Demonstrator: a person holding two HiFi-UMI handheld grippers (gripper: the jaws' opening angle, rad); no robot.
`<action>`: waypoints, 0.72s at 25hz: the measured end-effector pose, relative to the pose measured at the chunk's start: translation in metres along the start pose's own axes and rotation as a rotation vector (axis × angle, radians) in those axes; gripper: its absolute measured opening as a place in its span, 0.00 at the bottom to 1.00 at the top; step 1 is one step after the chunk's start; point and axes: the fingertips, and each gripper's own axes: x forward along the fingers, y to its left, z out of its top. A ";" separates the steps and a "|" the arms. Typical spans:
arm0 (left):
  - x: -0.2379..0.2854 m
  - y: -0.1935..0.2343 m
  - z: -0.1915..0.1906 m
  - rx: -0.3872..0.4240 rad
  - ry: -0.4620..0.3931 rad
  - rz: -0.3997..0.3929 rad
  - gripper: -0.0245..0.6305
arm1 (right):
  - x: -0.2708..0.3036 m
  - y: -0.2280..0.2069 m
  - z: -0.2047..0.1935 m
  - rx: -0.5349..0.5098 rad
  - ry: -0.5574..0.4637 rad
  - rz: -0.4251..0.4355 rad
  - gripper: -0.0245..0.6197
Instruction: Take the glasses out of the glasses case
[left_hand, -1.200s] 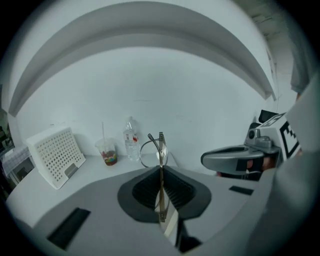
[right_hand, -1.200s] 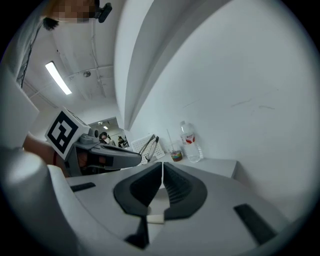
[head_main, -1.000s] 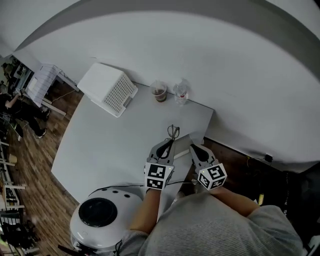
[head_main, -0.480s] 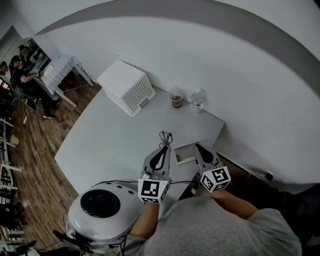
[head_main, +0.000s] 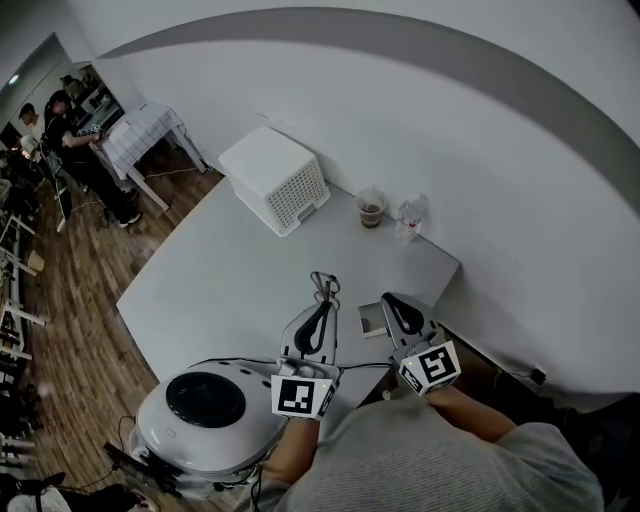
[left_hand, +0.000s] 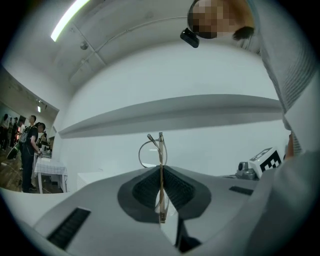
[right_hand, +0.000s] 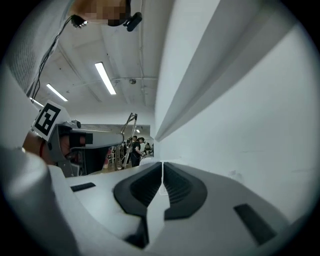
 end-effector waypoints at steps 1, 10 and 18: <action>-0.001 0.000 0.003 0.007 -0.006 0.001 0.07 | 0.002 0.004 0.008 -0.029 -0.006 0.013 0.06; -0.001 -0.001 0.009 0.027 -0.017 -0.007 0.07 | 0.012 0.006 0.015 0.007 0.000 0.028 0.06; 0.000 -0.001 0.007 0.034 0.003 -0.004 0.07 | 0.014 0.008 0.015 0.008 0.022 0.041 0.06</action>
